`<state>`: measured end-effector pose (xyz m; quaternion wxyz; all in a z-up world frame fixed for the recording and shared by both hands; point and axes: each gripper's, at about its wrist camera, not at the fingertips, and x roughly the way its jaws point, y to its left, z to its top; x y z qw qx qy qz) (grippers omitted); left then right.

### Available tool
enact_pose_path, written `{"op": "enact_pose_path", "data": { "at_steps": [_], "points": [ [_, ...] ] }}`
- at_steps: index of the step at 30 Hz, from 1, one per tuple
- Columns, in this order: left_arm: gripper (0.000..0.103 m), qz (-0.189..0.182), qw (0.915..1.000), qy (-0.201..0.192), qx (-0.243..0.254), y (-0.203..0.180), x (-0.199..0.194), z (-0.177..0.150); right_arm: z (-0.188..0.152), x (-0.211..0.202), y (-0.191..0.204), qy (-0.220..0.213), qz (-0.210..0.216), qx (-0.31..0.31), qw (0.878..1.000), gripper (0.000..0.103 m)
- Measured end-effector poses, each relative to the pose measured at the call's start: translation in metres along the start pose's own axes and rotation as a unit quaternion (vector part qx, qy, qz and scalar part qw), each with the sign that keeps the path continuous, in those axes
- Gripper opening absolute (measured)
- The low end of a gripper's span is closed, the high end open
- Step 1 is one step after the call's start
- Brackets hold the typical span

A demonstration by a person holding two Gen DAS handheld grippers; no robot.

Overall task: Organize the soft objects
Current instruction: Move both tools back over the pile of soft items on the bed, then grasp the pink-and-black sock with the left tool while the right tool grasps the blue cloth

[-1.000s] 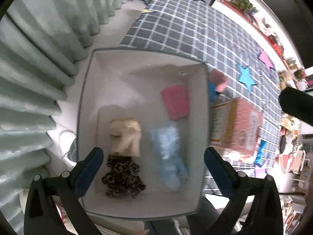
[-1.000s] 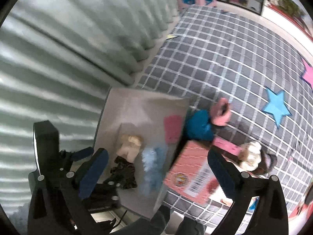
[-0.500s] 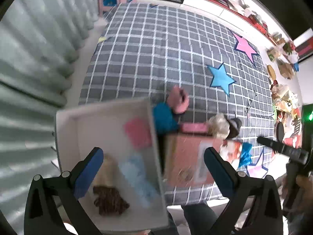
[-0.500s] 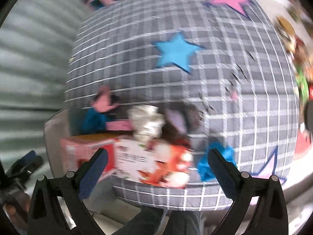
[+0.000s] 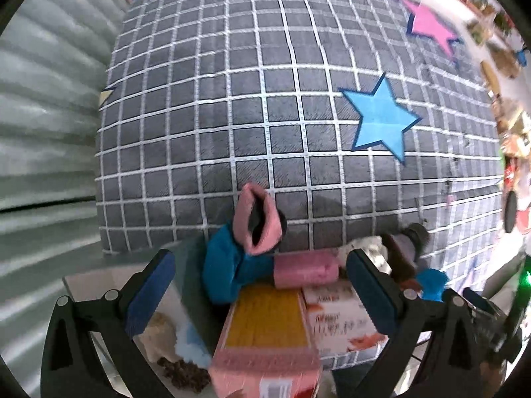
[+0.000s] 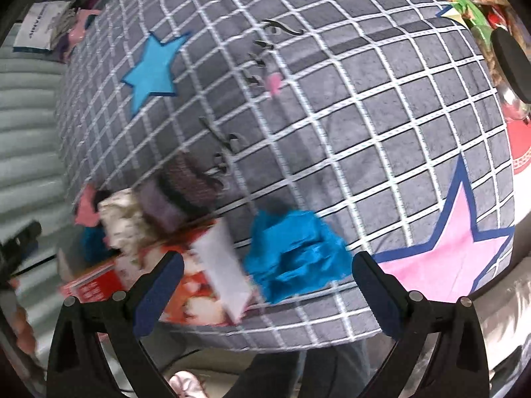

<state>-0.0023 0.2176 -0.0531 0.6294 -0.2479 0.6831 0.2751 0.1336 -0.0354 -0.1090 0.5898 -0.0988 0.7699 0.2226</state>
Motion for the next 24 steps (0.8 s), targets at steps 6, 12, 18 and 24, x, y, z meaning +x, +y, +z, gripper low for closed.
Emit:
{"op": "enact_pose_path", "data": {
  "at_steps": [6, 12, 18, 24],
  "points": [
    [0.103, 0.021, 0.9980, 0.054, 0.023, -0.016, 0.041, 0.020, -0.011, 0.005, -0.009, -0.023, -0.034, -0.106, 0.993, 0.102],
    [0.101, 0.052, 0.9935, 0.094, 0.036, -0.021, 0.075, 0.029, -0.022, 0.010, -0.028, -0.031, -0.023, -0.140, 0.989, 0.102],
    [0.088, 0.060, 0.9886, 0.123, 0.063, -0.034, 0.097, 0.029, -0.034, 0.019, -0.020, -0.039, -0.014, -0.195, 0.980, 0.102],
    [0.071, 0.069, 0.9866, 0.127, 0.076, -0.044, 0.105, 0.024, -0.033, 0.041, 0.001, -0.031, -0.015, -0.213, 0.976, 0.102]
  ]
}}
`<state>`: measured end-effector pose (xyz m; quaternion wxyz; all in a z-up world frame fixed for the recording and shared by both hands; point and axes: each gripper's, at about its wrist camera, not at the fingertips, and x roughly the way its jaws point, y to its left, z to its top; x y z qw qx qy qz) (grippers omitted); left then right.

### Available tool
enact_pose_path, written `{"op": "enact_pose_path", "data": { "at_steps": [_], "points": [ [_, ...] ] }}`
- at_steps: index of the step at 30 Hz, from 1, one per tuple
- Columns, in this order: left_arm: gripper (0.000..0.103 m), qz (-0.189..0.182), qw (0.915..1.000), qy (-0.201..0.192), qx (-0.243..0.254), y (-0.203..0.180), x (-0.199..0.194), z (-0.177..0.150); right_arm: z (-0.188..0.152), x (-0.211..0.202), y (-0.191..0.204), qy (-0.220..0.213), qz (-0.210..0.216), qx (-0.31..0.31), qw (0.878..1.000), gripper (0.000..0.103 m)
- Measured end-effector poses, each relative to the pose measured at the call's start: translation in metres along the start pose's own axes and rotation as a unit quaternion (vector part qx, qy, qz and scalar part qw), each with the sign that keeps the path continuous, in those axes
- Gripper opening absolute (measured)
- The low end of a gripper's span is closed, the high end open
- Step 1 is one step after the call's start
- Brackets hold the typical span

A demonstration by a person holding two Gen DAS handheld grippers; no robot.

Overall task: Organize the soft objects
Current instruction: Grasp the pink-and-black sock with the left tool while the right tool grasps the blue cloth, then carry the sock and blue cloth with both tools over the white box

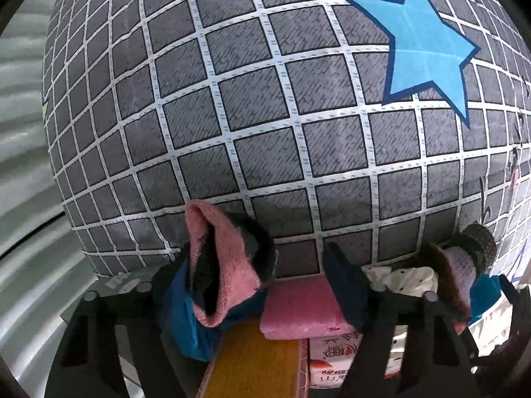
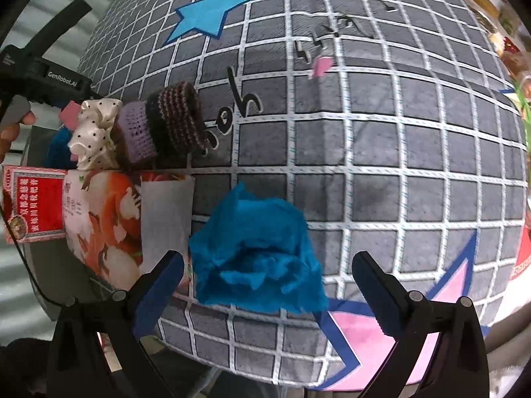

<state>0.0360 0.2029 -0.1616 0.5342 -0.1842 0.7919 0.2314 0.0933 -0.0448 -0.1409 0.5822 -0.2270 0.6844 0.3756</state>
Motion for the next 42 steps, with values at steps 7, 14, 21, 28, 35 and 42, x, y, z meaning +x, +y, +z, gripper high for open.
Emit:
{"op": "enact_pose_path", "data": {
  "at_steps": [7, 14, 21, 28, 35, 42],
  "points": [
    [0.018, 0.012, 0.9998, -0.014, -0.007, 0.005, -0.012, 0.006, 0.002, 0.021, 0.019, 0.016, -0.051, -0.042, 0.998, 0.064],
    [0.016, -0.022, 0.9976, -0.056, -0.033, 0.029, -0.035, -0.006, 0.004, 0.011, 0.010, 0.021, -0.040, -0.008, 0.999, 0.042],
    [0.016, -0.058, 0.9898, -0.129, -0.015, 0.019, -0.086, -0.036, 0.010, -0.018, -0.016, 0.005, -0.028, 0.041, 0.999, 0.042],
    [0.016, -0.085, 0.9790, -0.185, -0.002, -0.001, -0.126, -0.071, 0.008, -0.052, -0.035, -0.007, -0.015, 0.070, 0.997, 0.042],
    [0.016, -0.102, 0.9656, -0.237, 0.035, -0.024, -0.148, -0.131, -0.002, -0.080, -0.021, -0.029, -0.008, 0.075, 0.997, 0.042],
    [0.016, -0.116, 0.9601, -0.247, 0.061, -0.039, -0.148, -0.172, -0.010, -0.095, 0.001, -0.040, -0.009, 0.066, 0.997, 0.042]
  ]
}}
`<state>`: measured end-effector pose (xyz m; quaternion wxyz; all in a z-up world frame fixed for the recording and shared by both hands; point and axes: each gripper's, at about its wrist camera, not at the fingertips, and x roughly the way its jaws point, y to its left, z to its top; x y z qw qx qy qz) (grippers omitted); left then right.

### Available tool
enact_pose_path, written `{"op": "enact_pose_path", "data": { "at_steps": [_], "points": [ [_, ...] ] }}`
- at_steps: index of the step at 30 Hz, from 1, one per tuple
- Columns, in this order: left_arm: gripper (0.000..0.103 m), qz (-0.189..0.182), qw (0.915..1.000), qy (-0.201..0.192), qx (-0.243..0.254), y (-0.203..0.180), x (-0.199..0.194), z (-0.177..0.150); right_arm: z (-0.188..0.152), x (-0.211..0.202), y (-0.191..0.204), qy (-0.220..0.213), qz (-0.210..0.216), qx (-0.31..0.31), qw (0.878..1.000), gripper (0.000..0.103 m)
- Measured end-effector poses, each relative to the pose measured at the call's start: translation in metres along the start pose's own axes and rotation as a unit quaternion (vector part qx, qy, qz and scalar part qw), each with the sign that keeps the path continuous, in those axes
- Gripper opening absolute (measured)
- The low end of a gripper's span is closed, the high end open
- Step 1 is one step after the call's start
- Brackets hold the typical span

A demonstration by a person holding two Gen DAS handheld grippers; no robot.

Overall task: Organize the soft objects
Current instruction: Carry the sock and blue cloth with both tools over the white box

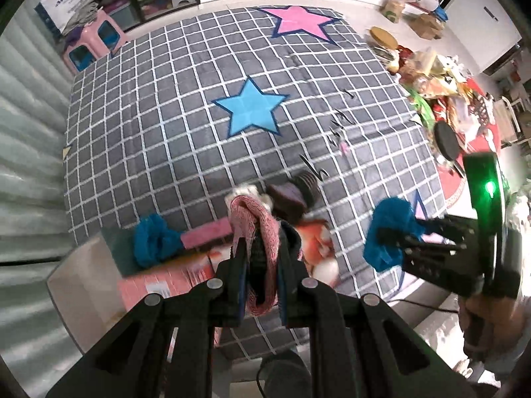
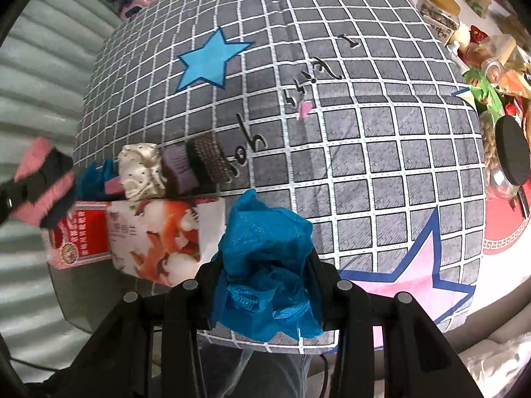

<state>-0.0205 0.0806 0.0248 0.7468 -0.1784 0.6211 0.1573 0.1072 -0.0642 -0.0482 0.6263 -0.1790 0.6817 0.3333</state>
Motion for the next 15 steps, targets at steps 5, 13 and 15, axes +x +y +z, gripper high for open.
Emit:
{"op": "enact_pose_path", "data": {
  "at_steps": [5, 13, 15],
  "points": [
    [0.016, -0.015, 0.9999, 0.002, -0.002, -0.001, -0.005, -0.024, -0.004, -0.010, 0.014, -0.005, -0.002, -0.009, 1.000, 0.042],
    [0.016, -0.031, 0.9995, -0.004, -0.004, 0.002, -0.019, -0.064, -0.012, -0.021, 0.044, -0.010, -0.003, -0.037, 0.999, 0.042],
    [0.016, -0.031, 0.9994, -0.009, -0.011, 0.006, -0.023, -0.071, -0.014, -0.022, 0.054, -0.009, -0.003, -0.045, 0.999, 0.042]
  ]
}}
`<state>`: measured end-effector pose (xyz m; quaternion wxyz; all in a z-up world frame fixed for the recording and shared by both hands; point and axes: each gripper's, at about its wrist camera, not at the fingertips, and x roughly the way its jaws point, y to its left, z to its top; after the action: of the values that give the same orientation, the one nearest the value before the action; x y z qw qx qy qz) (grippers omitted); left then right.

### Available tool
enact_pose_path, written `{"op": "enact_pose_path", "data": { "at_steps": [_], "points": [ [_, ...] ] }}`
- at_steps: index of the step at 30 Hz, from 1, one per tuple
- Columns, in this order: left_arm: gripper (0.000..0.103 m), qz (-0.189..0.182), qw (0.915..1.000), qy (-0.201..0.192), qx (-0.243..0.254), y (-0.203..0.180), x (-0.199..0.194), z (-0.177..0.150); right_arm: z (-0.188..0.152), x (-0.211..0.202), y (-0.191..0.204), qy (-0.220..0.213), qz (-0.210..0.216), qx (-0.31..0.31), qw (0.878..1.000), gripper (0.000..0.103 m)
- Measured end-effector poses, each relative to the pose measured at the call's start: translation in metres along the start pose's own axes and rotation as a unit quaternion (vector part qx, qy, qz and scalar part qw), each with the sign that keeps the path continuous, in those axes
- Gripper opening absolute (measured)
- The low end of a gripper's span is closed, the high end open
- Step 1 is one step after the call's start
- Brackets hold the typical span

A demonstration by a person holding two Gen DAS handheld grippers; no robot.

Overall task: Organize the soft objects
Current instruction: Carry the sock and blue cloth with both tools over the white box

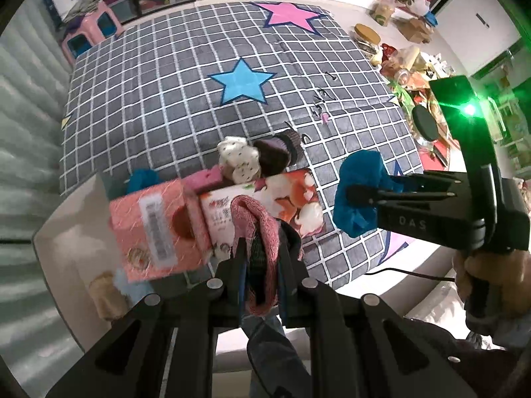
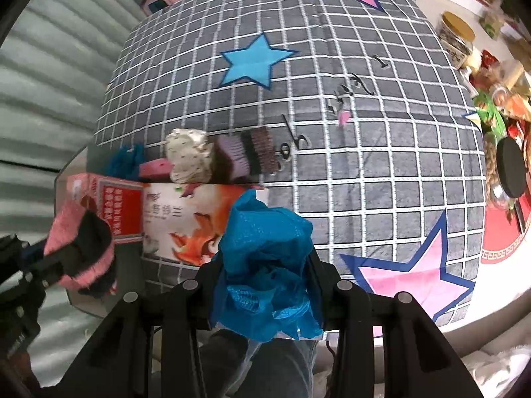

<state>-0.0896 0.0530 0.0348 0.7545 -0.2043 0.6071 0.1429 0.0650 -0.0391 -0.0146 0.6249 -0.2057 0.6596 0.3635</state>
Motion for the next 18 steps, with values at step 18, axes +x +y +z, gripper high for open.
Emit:
{"op": "enact_pose_path", "data": {
  "at_steps": [18],
  "points": [
    [0.016, 0.028, 0.9905, -0.062, -0.120, 0.081, -0.051, -0.064, -0.005, -0.011, 0.121, -0.009, 0.012, -0.131, 0.991, 0.042]
  ]
}}
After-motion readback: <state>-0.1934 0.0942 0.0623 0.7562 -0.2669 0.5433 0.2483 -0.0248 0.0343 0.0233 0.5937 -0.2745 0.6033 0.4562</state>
